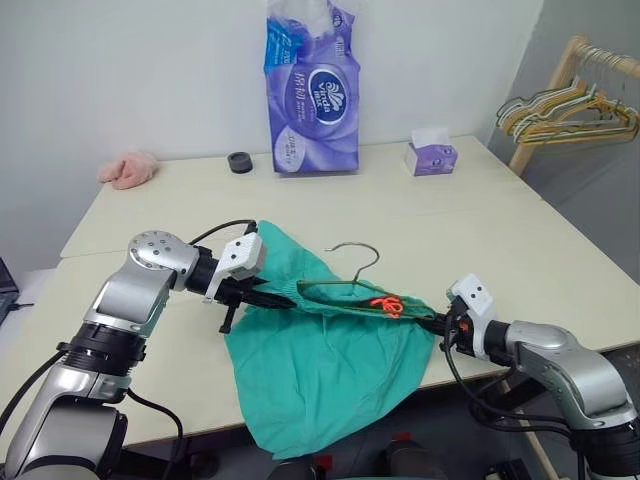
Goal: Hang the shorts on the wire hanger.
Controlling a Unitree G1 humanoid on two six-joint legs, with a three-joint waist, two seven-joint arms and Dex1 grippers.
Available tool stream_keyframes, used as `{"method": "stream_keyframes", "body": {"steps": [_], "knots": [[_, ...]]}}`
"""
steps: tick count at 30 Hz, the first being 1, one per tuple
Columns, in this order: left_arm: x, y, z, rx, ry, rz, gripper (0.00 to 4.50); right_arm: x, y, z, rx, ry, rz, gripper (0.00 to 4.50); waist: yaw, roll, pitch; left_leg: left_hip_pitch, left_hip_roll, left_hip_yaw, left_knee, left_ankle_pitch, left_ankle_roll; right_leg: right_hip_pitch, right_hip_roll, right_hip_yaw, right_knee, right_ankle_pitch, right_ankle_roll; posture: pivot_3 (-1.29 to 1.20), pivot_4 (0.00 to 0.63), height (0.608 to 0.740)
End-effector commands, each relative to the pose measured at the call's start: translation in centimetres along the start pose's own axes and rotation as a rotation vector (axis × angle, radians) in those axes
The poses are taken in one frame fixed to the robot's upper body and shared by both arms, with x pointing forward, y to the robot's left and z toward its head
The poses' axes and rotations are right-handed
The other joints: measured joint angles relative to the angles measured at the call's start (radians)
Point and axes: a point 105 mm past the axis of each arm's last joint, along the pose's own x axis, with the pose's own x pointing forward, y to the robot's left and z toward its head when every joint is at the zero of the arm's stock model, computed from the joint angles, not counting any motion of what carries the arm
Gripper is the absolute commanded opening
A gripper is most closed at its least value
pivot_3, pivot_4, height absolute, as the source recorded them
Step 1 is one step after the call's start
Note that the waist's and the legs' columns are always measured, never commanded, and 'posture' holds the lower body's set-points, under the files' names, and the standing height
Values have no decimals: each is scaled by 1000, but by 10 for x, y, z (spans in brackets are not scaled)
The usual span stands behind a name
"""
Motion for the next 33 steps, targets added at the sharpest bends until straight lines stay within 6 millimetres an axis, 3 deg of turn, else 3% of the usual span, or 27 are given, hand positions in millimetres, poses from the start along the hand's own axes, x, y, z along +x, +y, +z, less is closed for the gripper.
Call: {"method": "stream_keyframes", "body": {"steps": [1,12,21,33], "knots": [[-6,12,0,50,48,60,0,-9,0,13,-48,-33,-3,14,-1,0,0,0,0,0,0,0,0,0,0,0,0,0,0,-154,20,740],[-4,17,17,-47,-109,82,0,-14,16,4,-77,14,73,14,-5,0,0,0,0,0,0,0,0,0,0,0,0,0,0,-163,22,740],[-6,-4,4,-71,-43,-17,0,-15,13,3,-80,16,63,14,-6,0,0,0,0,0,0,0,0,0,0,0,0,0,0,-160,23,740],[-8,-7,0,-60,-16,-27,0,-17,10,-1,-69,28,59,14,-5,0,0,0,0,0,0,0,0,0,0,0,0,0,0,-158,19,740]]}}
